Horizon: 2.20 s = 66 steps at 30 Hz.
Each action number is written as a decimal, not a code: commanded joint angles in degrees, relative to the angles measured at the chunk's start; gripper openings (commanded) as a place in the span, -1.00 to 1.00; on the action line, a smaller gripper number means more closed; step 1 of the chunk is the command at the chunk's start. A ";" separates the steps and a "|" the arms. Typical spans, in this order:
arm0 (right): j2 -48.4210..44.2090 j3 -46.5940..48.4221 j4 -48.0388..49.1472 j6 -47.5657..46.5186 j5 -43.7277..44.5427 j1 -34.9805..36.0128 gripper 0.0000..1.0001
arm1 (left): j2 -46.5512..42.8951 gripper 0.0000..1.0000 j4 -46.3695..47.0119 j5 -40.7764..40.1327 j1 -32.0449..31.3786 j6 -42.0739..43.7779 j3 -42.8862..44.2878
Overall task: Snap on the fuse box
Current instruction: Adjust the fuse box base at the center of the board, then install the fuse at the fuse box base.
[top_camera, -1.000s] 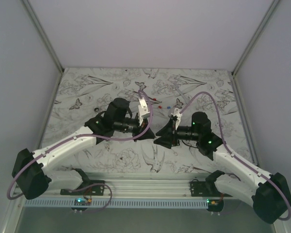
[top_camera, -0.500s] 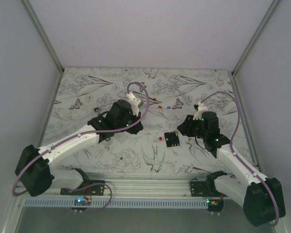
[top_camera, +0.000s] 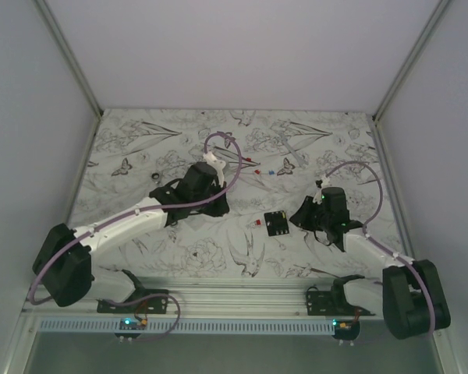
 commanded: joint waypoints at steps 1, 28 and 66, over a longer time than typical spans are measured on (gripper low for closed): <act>3.14 -1.13 6.50 2.52 -2.81 0.13 -0.49 | 1.50 -1.00 -1.18 -0.51 0.29 -1.52 0.78; 11.08 0.70 17.58 20.38 10.95 25.38 -0.59 | 7.90 -1.00 -1.75 -3.01 -1.11 -8.17 4.17; -10.13 -2.81 -1.43 0.12 33.65 9.20 1.00 | 34.43 -1.00 -19.28 -9.40 -11.55 0.40 31.86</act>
